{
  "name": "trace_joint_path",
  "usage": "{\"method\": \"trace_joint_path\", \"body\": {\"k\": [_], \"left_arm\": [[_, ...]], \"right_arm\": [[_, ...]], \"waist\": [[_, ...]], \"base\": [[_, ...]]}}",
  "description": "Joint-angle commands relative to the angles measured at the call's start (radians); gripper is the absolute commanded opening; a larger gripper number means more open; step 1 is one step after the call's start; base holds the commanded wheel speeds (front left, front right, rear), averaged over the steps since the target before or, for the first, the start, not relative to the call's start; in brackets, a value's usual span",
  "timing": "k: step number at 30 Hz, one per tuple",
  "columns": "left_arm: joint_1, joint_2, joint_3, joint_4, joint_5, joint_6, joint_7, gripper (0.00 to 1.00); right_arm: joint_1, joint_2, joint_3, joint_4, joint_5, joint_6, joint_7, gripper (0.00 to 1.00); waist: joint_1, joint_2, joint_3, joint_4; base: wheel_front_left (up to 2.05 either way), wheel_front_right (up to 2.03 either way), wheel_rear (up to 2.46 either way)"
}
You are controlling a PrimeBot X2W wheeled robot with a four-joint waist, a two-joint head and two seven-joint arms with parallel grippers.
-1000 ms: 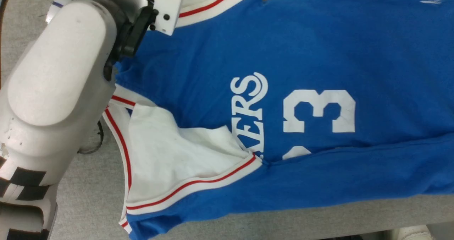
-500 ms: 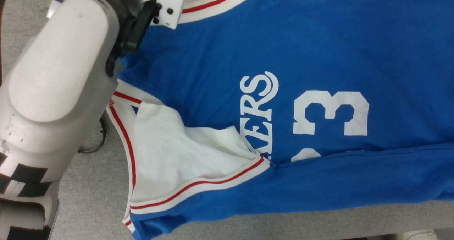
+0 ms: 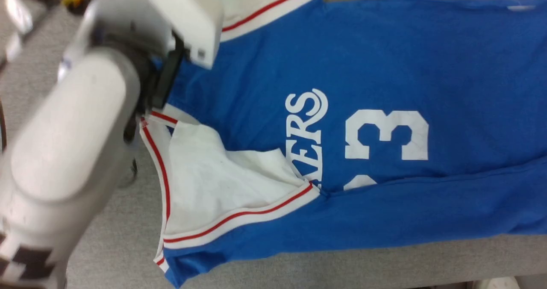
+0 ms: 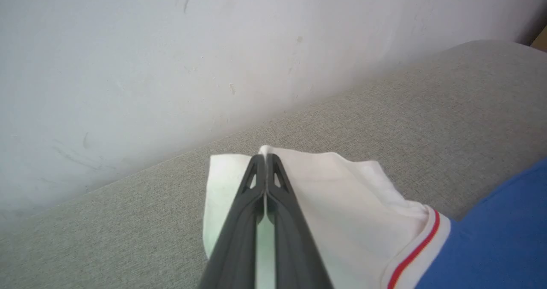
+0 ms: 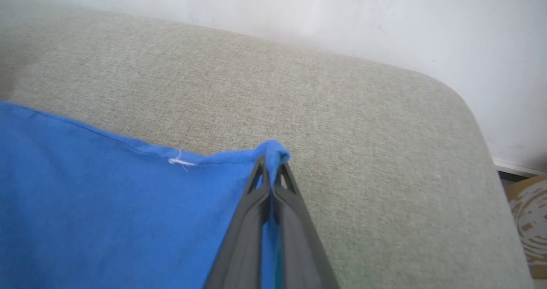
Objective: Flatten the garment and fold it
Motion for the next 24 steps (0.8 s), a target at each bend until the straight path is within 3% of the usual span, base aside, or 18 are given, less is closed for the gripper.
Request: {"method": "trace_joint_path", "body": {"k": [1, 7, 19, 24], "left_arm": [[0.038, 0.012, 0.005, -0.026, 0.013, 0.018, -0.018, 0.00], [0.230, 0.051, 0.010, -0.184, 0.031, 0.103, -0.086, 0.00], [0.652, 0.092, 0.015, -0.428, -0.011, 0.265, -0.177, 0.00], [0.806, 0.082, -0.004, -0.436, -0.077, 0.281, -0.210, 0.00]], "right_arm": [[0.026, 0.005, -0.011, -0.012, 0.006, -0.001, -0.013, 0.00], [0.166, 0.043, -0.089, -0.070, 0.005, -0.001, -0.053, 0.00], [0.436, 0.190, -0.213, -0.155, -0.002, -0.001, -0.051, 0.00], [0.525, 0.241, -0.234, -0.151, -0.014, -0.001, -0.035, 0.00]], "waist": [[0.0000, 0.0000, -0.046, 0.002], [0.0000, 0.0000, -0.134, 0.017], [0.0000, 0.0000, -0.282, 0.032], [0.0000, 0.0000, -0.304, 0.039]], "base": [[0.00, 0.00, 0.00], [0.00, 0.00, 0.00], [0.00, 0.00, 0.00], [0.00, 0.00, 0.00]]}}
